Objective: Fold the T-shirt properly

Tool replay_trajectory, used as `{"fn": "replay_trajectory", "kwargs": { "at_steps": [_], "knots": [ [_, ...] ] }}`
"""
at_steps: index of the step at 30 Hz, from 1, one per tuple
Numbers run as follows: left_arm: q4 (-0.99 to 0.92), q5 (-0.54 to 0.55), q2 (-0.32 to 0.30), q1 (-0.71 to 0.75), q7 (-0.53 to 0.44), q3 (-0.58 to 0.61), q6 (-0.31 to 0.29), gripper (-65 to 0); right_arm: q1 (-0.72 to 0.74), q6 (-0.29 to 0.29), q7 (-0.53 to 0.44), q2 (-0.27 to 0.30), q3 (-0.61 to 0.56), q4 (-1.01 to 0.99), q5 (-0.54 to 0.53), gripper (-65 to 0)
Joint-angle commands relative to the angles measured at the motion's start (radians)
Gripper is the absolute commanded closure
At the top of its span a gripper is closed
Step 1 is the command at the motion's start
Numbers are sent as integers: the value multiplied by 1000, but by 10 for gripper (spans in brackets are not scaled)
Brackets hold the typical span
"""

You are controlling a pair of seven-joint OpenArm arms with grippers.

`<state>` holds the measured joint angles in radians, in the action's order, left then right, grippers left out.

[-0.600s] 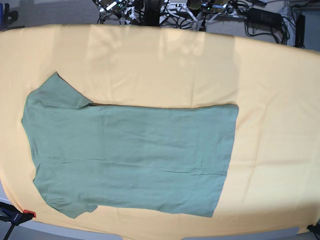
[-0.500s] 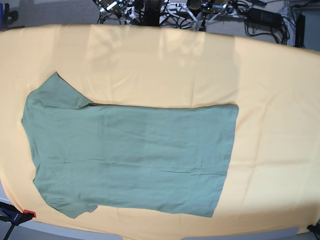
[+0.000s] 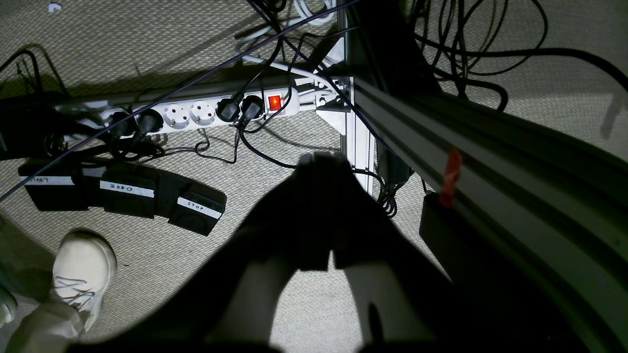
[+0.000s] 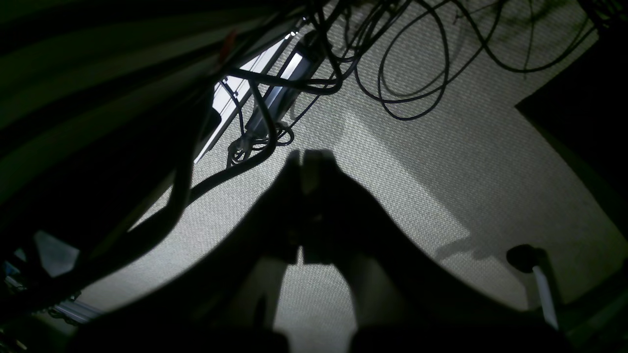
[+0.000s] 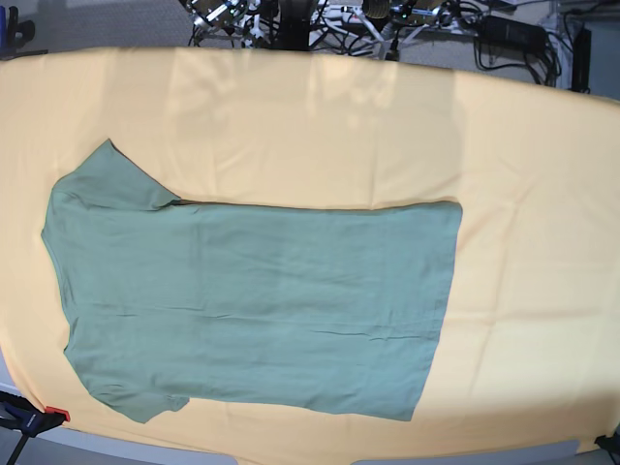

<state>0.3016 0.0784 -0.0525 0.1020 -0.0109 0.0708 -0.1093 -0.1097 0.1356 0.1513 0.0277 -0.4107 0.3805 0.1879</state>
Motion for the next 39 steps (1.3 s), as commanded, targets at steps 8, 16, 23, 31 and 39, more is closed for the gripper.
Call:
{"fn": "replay_trajectory", "kwargs": {
  "at_steps": [8, 16, 23, 31, 39],
  "knots": [
    [19, 0, -1, 0, 13, -2, -41, 0, 2, 3, 3, 1, -1, 6, 5, 0],
    [19, 0, -3, 0, 21, -2, -40, 0, 2, 3, 4, 2, -1, 6, 5, 0],
    [20, 0, -3, 0, 40, -2, -40, 0, 2, 7, 4, 3, -1, 6, 5, 0],
    [63, 1, -3, 6, 156, -2, -40, 0, -7, 110, 43, 6, -1, 6, 49, 0],
    [195, 2, -34, 118, 267, 11, -49, 0, -61, 129, 130, 23, -1, 13, 52, 0]
  ]
}}
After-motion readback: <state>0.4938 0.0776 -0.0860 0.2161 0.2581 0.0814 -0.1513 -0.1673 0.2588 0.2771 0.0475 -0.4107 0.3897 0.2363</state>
